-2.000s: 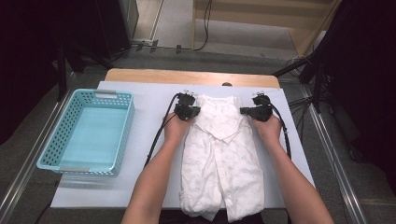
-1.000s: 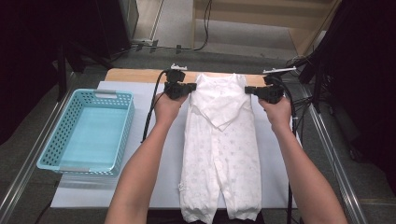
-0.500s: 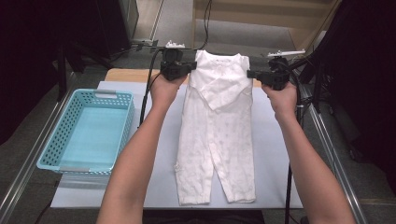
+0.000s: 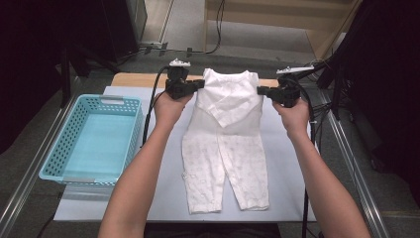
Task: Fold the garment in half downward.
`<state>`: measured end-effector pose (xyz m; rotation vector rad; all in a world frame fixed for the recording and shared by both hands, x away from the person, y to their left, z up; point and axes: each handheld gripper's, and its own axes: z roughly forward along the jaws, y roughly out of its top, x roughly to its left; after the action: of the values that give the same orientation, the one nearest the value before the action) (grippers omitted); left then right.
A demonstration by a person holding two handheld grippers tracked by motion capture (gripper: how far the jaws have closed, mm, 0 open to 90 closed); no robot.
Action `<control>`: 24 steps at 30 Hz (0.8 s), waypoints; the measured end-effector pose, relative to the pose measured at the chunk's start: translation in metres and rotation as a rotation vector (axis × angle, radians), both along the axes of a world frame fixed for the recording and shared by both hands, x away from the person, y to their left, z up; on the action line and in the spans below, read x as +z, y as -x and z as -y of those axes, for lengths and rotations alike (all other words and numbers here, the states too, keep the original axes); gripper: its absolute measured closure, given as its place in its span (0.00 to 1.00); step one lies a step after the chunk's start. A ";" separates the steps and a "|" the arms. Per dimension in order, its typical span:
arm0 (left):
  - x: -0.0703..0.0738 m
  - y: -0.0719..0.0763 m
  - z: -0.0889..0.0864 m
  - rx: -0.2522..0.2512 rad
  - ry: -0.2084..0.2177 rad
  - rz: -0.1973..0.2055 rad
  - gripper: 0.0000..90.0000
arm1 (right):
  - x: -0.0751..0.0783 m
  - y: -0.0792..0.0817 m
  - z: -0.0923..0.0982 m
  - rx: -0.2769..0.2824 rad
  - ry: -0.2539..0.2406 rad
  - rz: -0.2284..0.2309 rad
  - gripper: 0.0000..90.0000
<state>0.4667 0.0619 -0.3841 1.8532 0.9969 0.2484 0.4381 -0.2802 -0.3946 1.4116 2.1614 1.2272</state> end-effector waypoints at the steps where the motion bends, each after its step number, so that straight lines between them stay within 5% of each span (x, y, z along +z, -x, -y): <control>1: -0.002 0.001 -0.001 -0.002 -0.004 -0.005 0.96 | -0.004 0.001 -0.001 0.002 0.010 -0.001 0.94; 12: -0.029 0.012 -0.004 -0.017 0.020 -0.044 0.96 | -0.033 0.010 -0.008 0.031 0.002 -0.022 0.94; 24: -0.042 0.028 -0.007 -0.054 -0.013 -0.056 0.96 | -0.048 0.024 -0.009 0.059 -0.001 -0.038 0.94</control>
<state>0.4388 0.0686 -0.4265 1.9050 0.9839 0.1722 0.4141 -0.2711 -0.4431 1.3914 2.2433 1.2314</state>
